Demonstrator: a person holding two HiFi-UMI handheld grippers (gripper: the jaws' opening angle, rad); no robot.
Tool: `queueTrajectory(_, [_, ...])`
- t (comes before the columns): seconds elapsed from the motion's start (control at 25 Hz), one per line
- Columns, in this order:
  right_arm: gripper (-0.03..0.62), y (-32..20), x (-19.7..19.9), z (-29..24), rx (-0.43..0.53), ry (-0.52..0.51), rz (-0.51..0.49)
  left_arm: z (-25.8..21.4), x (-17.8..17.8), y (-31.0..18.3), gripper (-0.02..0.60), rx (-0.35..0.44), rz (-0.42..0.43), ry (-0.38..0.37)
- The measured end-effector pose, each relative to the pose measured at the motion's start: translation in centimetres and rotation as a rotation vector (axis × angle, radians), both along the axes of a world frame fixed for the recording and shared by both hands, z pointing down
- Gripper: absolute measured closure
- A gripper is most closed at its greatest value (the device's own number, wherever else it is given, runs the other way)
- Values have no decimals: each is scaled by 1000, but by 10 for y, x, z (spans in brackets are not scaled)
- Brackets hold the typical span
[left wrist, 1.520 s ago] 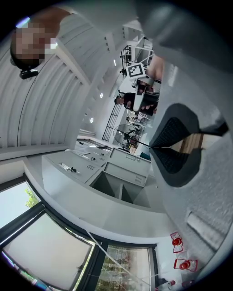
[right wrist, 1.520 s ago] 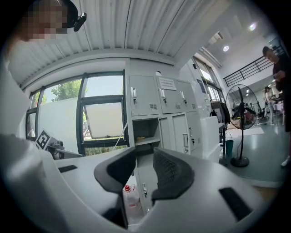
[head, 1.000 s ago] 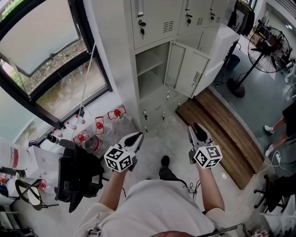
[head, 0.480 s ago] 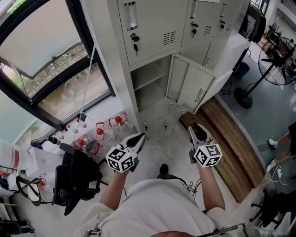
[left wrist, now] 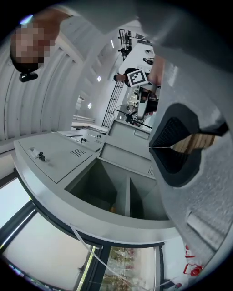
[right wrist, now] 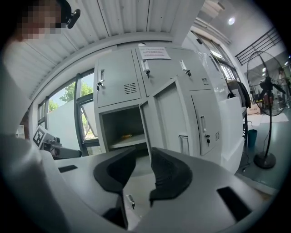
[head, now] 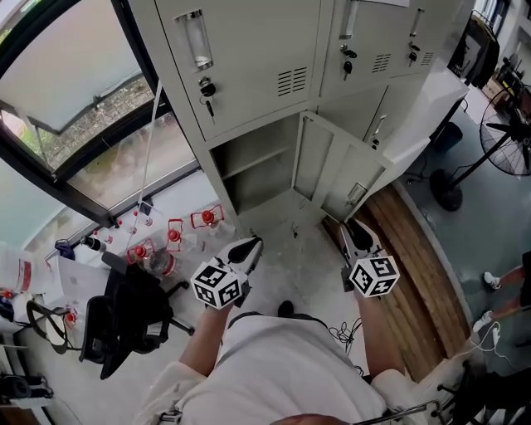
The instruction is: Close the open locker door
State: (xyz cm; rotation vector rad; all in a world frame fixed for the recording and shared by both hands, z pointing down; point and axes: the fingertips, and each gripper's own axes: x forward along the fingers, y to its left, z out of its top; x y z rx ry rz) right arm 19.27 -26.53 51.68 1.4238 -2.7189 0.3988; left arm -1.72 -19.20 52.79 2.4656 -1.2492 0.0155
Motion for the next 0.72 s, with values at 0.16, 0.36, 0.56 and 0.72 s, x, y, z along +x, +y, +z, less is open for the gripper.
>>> queueTrajectory(0.16, [490,-23,8,4,0,-6,0,3,13,-22,566,-4,0,-6])
queueTrajectory(0.36, [490,-38,17,7,0,5,14,7,25,-43,566,-13,19,-2])
queueTrajectory(0.56, [490,-52,30,11,-1,17,73,8,30,-63,566,-12,61,-1])
queueTrajectory(0.72, [489,-62,46,10,-3,25,154,8,30,-74,566,-17,96,6])
